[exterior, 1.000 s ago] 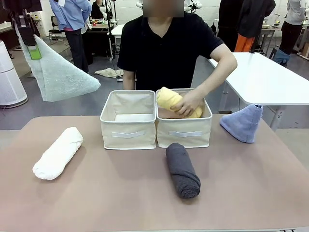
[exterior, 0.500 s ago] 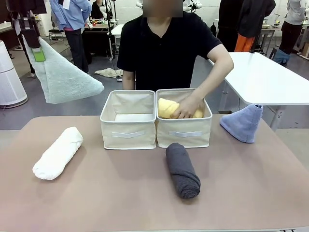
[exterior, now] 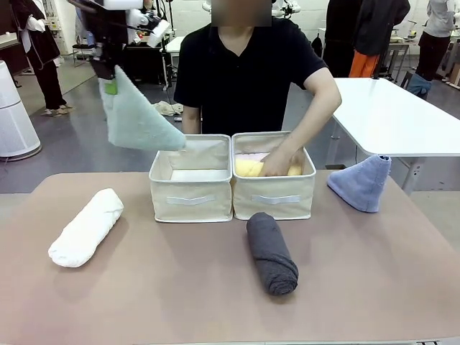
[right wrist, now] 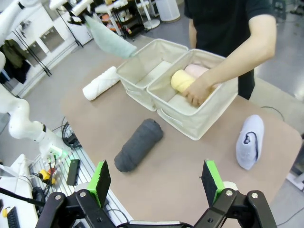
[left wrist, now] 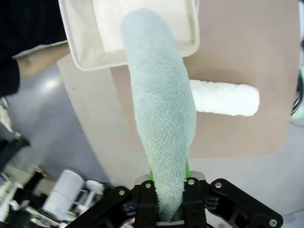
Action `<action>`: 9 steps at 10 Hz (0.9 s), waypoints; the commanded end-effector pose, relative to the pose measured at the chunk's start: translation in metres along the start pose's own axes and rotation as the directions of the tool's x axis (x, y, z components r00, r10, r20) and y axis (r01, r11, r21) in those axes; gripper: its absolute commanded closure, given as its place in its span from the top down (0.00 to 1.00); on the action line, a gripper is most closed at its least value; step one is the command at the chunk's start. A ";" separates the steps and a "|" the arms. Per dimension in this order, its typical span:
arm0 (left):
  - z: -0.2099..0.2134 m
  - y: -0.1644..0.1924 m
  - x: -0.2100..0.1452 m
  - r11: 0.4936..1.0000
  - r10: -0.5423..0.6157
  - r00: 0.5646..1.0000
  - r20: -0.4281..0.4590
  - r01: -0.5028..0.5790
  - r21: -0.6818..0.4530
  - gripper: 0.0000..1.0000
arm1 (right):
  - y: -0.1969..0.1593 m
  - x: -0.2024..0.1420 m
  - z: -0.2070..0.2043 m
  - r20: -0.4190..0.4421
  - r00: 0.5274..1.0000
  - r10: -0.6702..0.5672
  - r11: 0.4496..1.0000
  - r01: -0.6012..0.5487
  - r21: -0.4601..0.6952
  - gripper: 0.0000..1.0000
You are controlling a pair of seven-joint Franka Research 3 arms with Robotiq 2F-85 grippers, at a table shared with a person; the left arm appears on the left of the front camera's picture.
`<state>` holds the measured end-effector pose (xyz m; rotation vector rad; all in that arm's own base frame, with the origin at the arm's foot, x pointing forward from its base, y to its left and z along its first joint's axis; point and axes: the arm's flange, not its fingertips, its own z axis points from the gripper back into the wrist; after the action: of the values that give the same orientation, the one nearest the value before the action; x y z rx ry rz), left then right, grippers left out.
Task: Sort the towels based on their folding style.
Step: Pick up one triangle-folded towel and place it in the left Fabric basket.
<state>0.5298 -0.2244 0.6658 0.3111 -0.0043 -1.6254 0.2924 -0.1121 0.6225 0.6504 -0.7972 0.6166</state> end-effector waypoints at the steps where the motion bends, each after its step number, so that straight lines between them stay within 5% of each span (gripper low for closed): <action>1: 0.009 0.023 0.015 0.995 -0.085 0.996 -0.001 0.085 0.043 0.18 | -0.001 0.000 -0.002 0.016 1.000 0.009 1.000 -0.009 0.022 1.00; 9: -0.038 0.042 0.073 0.974 -0.152 0.978 0.139 0.172 -0.147 0.18 | -0.001 0.000 -0.002 0.016 1.000 0.009 1.000 -0.009 0.022 1.00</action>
<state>0.5677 -0.2846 0.6074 0.1138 0.0415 -1.7560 0.2922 -0.1122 0.6224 0.6512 -0.7960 0.6167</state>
